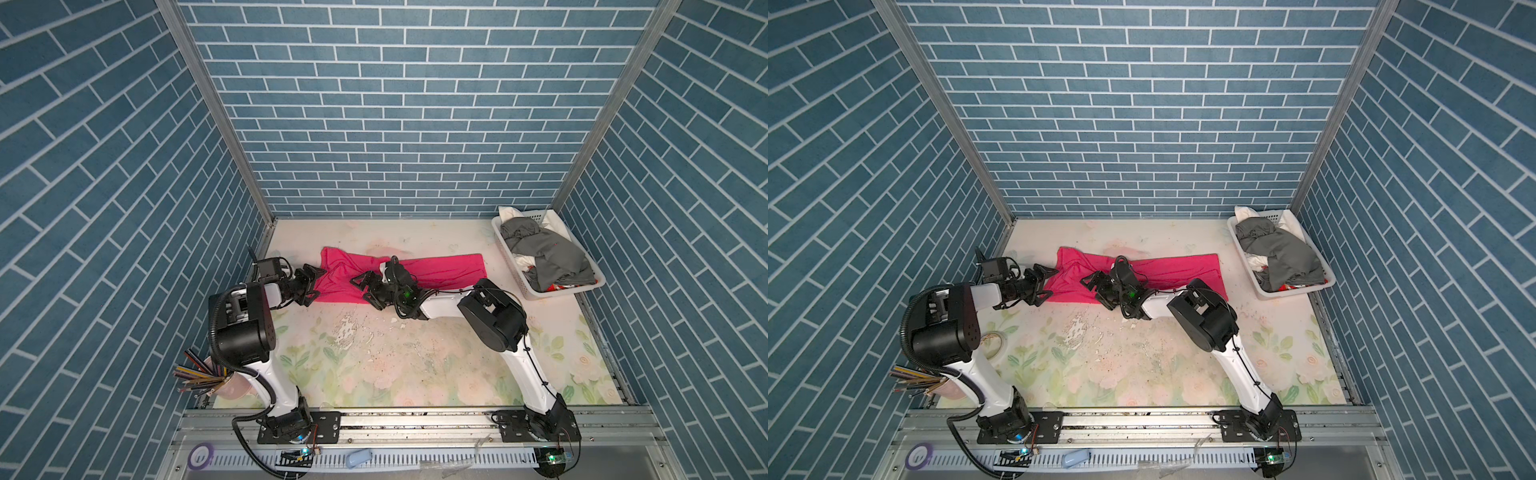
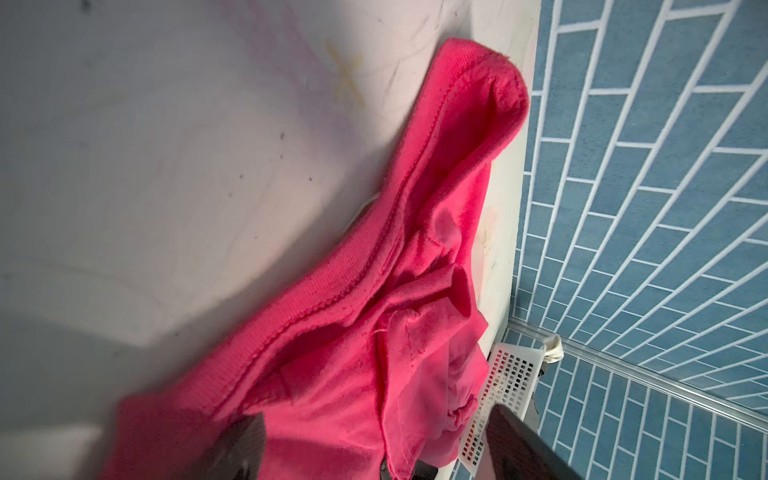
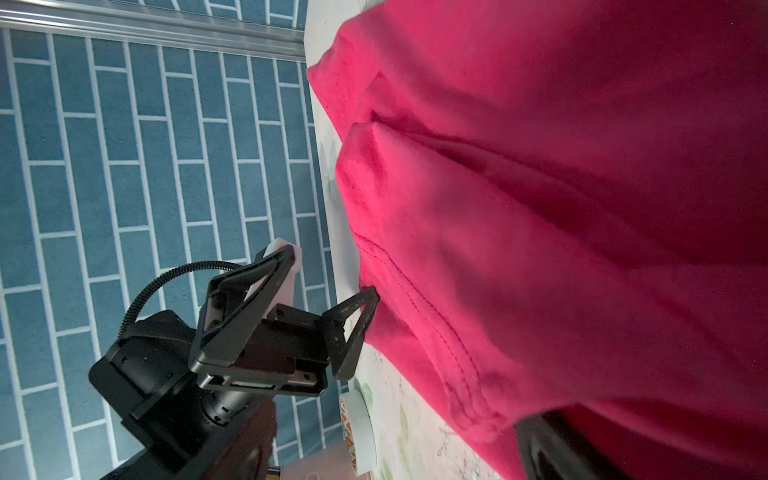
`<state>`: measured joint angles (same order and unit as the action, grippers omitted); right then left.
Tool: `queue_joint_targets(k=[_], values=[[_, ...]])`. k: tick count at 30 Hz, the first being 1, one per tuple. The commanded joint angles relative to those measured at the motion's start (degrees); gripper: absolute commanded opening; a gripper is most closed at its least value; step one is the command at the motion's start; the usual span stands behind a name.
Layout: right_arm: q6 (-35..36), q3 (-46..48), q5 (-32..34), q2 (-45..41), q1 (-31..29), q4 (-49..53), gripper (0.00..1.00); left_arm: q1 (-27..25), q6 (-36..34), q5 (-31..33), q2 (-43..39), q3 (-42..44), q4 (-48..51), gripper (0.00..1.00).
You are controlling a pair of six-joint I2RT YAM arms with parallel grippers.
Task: Fold and stack the t-shirts
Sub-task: 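Grasp the folded shirt's middle with the right gripper while the left holds its end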
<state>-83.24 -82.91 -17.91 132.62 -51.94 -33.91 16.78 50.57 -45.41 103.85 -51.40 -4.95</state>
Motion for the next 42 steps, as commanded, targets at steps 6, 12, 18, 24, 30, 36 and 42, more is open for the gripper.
queue_joint_targets(k=[6, 12, 18, 24, 30, 36, 42], values=[[-5.1, -9.8, -1.2, 6.7, 2.4, -4.7, 0.9, 0.8, -1.0, 0.4, 2.2, 2.0, -0.4, 0.86], [-10.1, -13.3, -0.8, 9.5, 6.6, -10.9, 0.91, 0.9, -1.6, 0.6, 2.8, 2.0, -0.1, 0.86], [-15.9, -15.4, -1.2, 11.2, 10.5, -16.6, 0.93, 1.0, -2.2, 1.2, 3.3, 1.6, 0.6, 0.86], [-7.4, -10.8, -3.0, 4.0, 13.2, -10.9, 0.94, 1.5, -3.2, 2.1, 2.7, 0.9, 2.1, 0.86], [17.3, -2.2, -3.2, -12.1, 16.3, 9.3, 0.98, -0.3, -8.1, 7.8, -3.9, -5.4, 9.3, 0.86], [48.7, 1.3, 6.2, -23.4, 20.5, 38.5, 0.98, -10.5, -15.7, 24.0, -11.6, -11.9, 18.3, 0.86], [67.5, 6.3, 11.5, -26.2, 22.9, 49.7, 0.98, -14.8, -10.0, 17.1, -9.6, -8.0, 13.7, 0.86]])
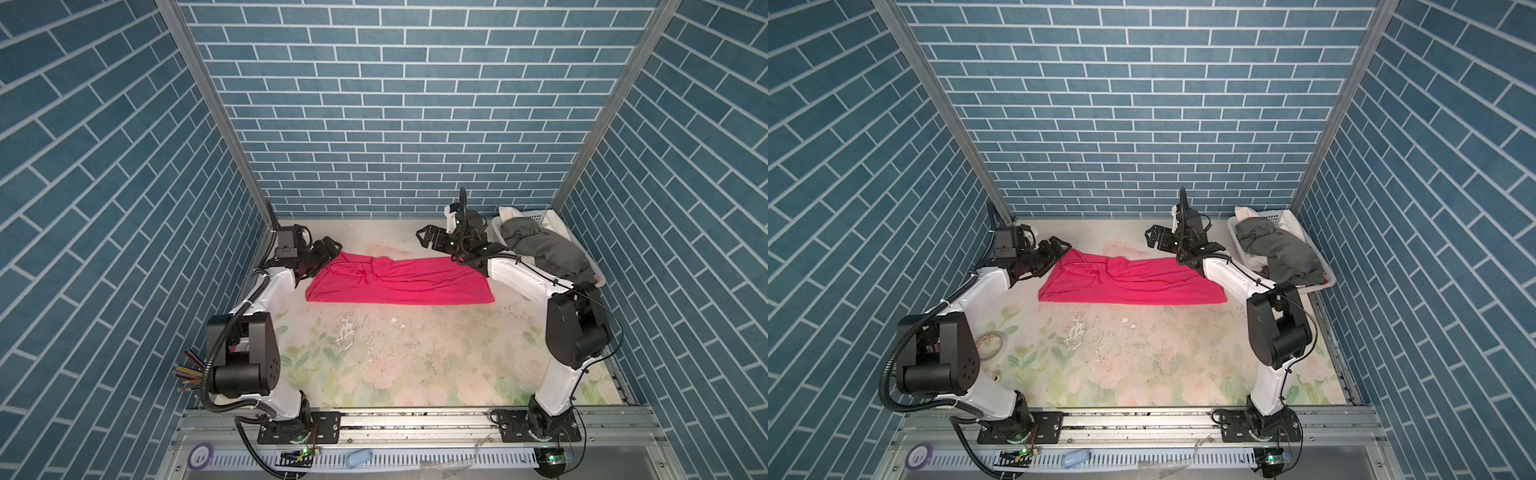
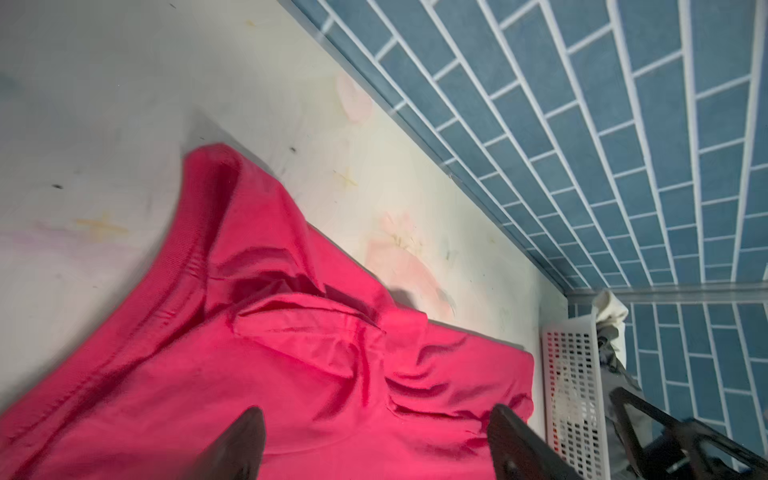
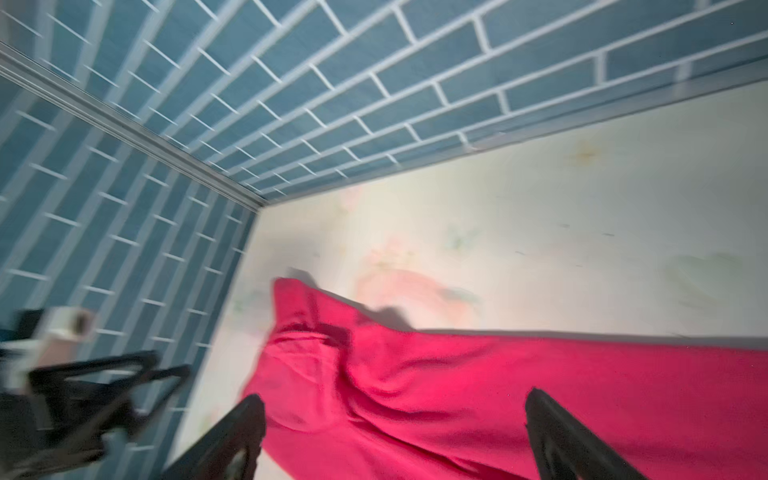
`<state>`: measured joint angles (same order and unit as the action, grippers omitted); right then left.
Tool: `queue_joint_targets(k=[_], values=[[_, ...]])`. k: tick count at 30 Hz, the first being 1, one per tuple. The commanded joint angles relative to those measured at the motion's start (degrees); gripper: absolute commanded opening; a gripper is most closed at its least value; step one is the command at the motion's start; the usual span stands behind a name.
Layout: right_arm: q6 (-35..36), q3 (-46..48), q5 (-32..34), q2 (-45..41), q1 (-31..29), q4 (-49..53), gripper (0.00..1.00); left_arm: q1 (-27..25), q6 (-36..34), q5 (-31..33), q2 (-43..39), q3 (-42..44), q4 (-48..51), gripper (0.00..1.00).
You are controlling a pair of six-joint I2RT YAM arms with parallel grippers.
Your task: Fold and stack the t-shirts
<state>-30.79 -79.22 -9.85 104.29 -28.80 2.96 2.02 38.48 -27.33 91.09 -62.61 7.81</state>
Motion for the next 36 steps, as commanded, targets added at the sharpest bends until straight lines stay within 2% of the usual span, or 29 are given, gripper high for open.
queue_joint_targets(k=[1, 3, 6, 12, 18, 23, 30, 33, 36], values=[[16.2, 2.5, 1.8, 2.5, -0.2, 13.4, 0.98, -0.4, 2.4, -1.5, 4.5, 2.9, 0.5, 0.86], [16.3, 2.9, -2.2, 3.1, -0.5, 11.8, 0.98, -1.1, 3.3, -3.4, 7.2, 1.9, -0.6, 0.86], [15.0, 2.2, -4.5, 4.5, -1.3, 10.6, 0.98, -1.6, 5.6, -5.1, 10.0, 1.3, -3.3, 0.86], [12.0, 3.4, -5.8, 5.9, -1.2, 9.5, 0.98, -2.0, 8.7, -6.6, 17.5, -3.1, -6.7, 0.86], [12.7, 7.5, -6.3, 4.2, -0.6, 7.8, 0.98, -2.2, 11.1, -6.3, 23.9, -9.0, -8.6, 0.86], [16.4, 6.8, -3.6, 5.7, -0.1, 11.0, 0.98, -2.9, 10.7, -5.1, 26.7, -16.3, -5.6, 0.86], [17.4, 7.2, -5.0, 5.9, 1.8, 11.1, 0.98, -2.4, 8.9, -3.5, 31.3, -23.9, 0.3, 0.86], [18.6, 6.1, -4.0, 6.7, 3.6, 12.5, 0.98, -2.0, 8.0, -4.4, 28.7, -21.5, 1.5, 0.86], [20.8, 2.9, -1.3, 9.0, 5.3, 15.8, 0.98, -1.8, 6.4, -4.2, 21.3, -15.3, 2.5, 0.86]])
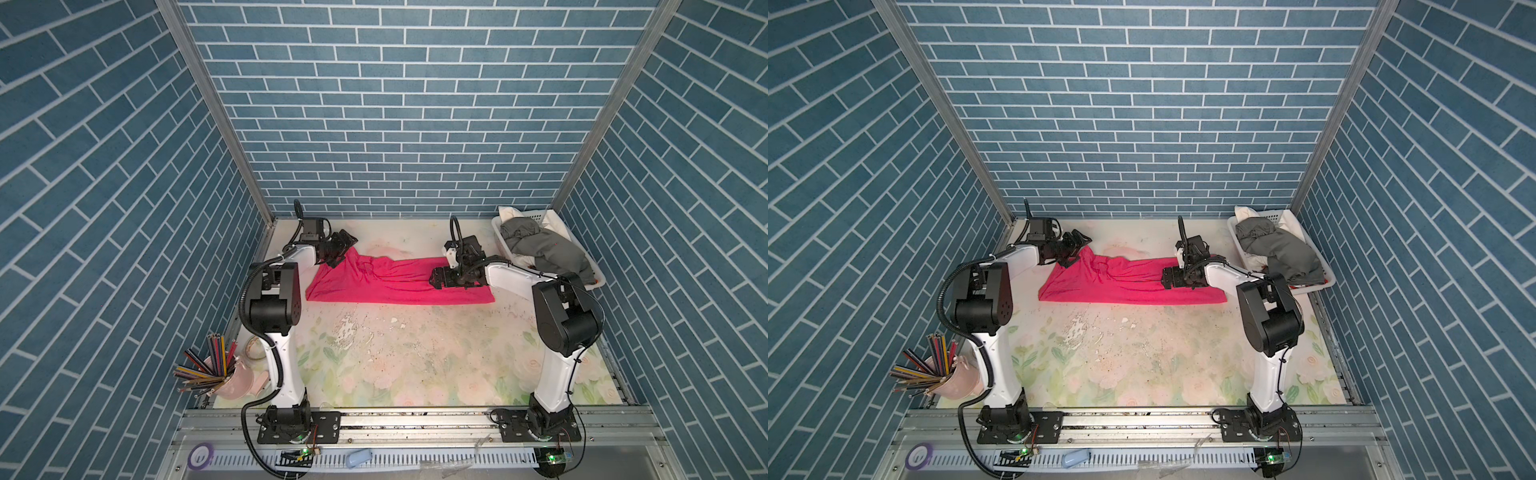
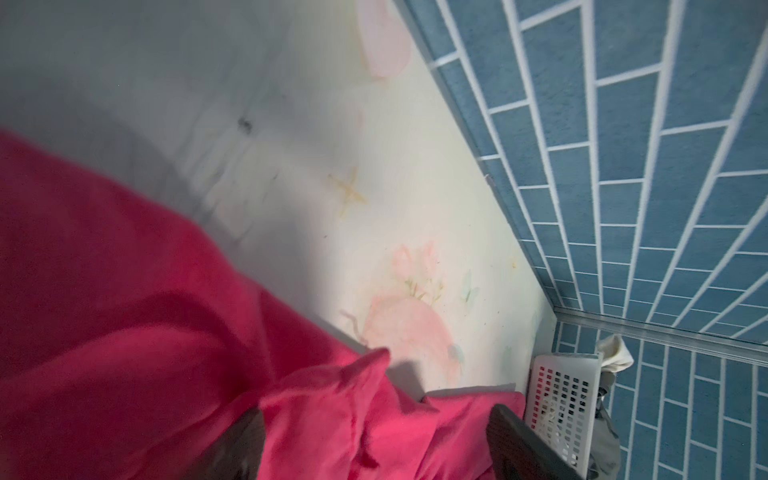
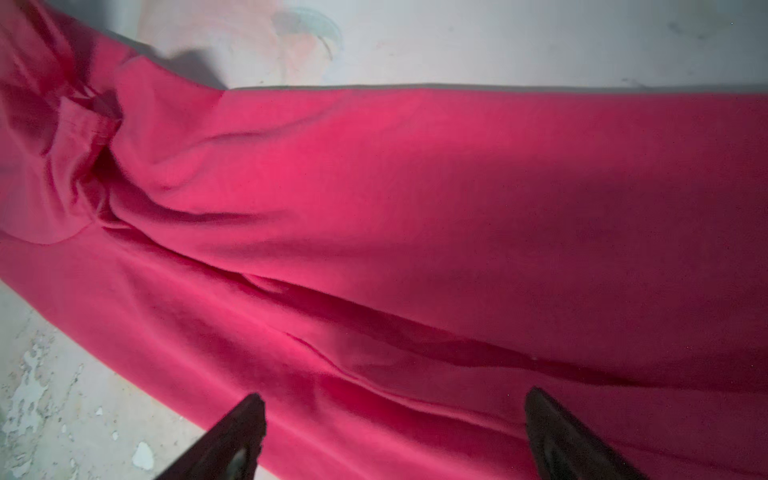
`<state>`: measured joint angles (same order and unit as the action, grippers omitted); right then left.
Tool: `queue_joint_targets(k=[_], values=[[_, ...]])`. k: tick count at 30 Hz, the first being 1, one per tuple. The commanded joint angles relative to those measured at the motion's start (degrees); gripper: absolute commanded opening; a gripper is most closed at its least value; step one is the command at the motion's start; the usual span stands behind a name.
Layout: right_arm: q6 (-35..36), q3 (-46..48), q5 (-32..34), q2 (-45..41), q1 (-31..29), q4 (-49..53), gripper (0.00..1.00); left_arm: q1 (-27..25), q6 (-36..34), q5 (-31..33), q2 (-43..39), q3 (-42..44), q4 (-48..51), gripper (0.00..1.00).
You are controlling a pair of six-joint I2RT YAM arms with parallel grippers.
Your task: Fold and stack the t-shirts
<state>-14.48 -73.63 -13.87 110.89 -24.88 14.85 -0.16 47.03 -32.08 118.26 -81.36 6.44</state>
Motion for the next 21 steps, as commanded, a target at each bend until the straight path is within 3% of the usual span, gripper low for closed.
queue_joint_targets(k=[1, 5, 9, 15, 21], values=[[5.4, -4.1, 4.1, 3.4, 1.6, 5.1, 0.98, 0.4, -3.0, 1.2, -8.9, 6.0, 4.9, 0.86], [7.6, -6.2, 5.9, 6.5, 2.5, 6.9, 0.98, 2.3, -3.3, 0.3, -16.6, 17.2, 4.7, 0.86], [7.8, -4.6, 6.0, 6.8, 3.8, 6.0, 0.97, 5.7, -2.6, -1.8, -16.4, 21.9, 1.5, 0.86], [6.2, 1.4, 6.7, 3.7, 4.8, 4.7, 0.97, 5.1, -0.4, -3.8, -8.6, 18.9, -1.2, 0.86], [1.1, 10.3, 5.2, -0.8, 5.2, 2.4, 0.97, 5.3, -2.4, -0.2, -0.8, 12.3, 1.7, 0.86]])
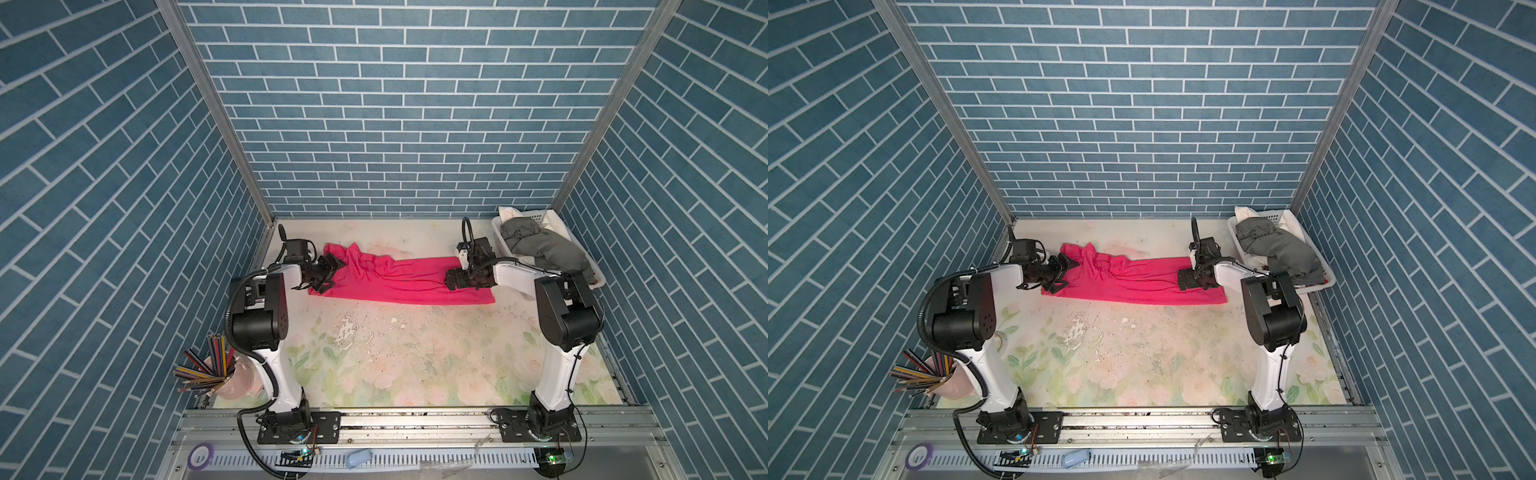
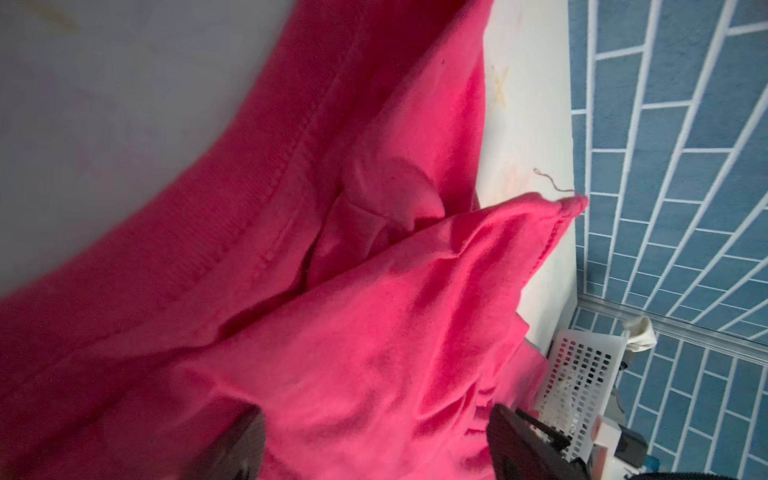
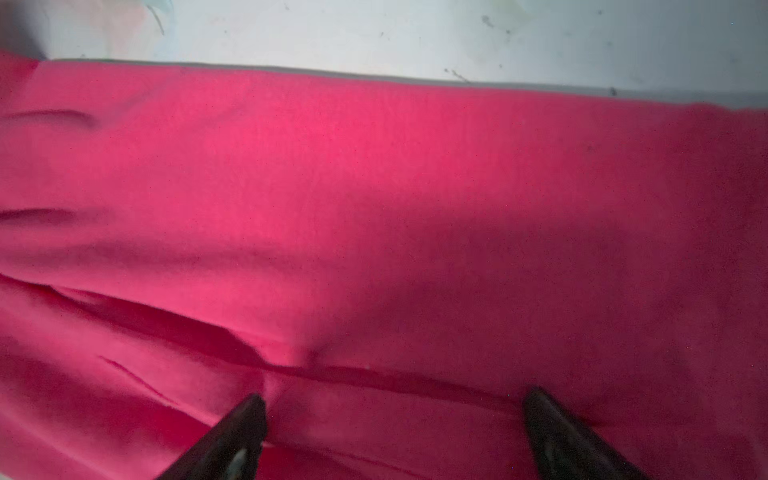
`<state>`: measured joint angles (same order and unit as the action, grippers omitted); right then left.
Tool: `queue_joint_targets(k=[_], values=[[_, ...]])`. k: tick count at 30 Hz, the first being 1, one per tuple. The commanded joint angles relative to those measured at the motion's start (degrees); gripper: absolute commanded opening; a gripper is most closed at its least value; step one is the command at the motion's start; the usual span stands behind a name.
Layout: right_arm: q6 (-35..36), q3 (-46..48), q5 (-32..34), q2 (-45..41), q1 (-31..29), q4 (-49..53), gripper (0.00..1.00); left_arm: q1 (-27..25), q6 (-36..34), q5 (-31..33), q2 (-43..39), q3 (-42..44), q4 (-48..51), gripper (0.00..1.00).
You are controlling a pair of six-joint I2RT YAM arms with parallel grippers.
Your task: Fold and stack the t-shirts
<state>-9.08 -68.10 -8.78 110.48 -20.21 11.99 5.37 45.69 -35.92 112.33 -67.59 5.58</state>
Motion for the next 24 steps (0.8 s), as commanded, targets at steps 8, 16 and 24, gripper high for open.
queue_joint_targets(k=[8, 16, 24], values=[[-15.7, 18.2, -0.9, -10.5, -3.9, 1.1, 0.97, -1.5, -3.3, 9.6, 17.3, -23.5, 11.2, 0.86], [-23.4, 17.1, -1.4, -23.7, -13.5, 7.5, 0.98, -3.8, -8.9, 15.6, 30.5, -52.8, 26.8, 0.86], [-6.8, 1.0, 5.1, -14.7, -9.6, 8.2, 0.99, -6.9, -9.6, 13.4, 10.1, -37.7, 19.0, 0.86]])
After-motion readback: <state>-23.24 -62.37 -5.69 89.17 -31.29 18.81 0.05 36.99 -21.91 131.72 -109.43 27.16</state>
